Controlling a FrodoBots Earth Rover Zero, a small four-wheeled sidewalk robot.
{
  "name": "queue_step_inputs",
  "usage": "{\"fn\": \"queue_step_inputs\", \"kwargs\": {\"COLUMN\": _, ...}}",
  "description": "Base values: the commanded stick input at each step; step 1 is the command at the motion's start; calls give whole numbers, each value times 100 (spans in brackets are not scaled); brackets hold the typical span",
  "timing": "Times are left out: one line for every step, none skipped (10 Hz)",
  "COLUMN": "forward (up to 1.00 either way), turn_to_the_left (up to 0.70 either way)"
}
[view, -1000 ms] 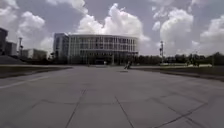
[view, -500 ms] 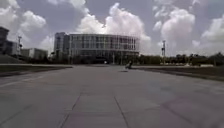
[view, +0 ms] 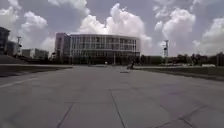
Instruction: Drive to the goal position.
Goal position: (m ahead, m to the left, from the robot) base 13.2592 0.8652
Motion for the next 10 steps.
{"fn": "queue_step_inputs", "kwargs": {"forward": 70, "turn_to_the_left": 3}}
{"fn": "queue_step_inputs", "kwargs": {"forward": 70, "turn_to_the_left": 3}}
{"fn": "queue_step_inputs", "kwargs": {"forward": 70, "turn_to_the_left": 3}}
{"fn": "queue_step_inputs", "kwargs": {"forward": 70, "turn_to_the_left": 3}}
{"fn": "queue_step_inputs", "kwargs": {"forward": 70, "turn_to_the_left": 3}}
{"fn": "queue_step_inputs", "kwargs": {"forward": 70, "turn_to_the_left": 3}}
{"fn": "queue_step_inputs", "kwargs": {"forward": 70, "turn_to_the_left": 3}}
{"fn": "queue_step_inputs", "kwargs": {"forward": 70, "turn_to_the_left": 3}}
{"fn": "queue_step_inputs", "kwargs": {"forward": 70, "turn_to_the_left": 3}}
{"fn": "queue_step_inputs", "kwargs": {"forward": 70, "turn_to_the_left": 3}}
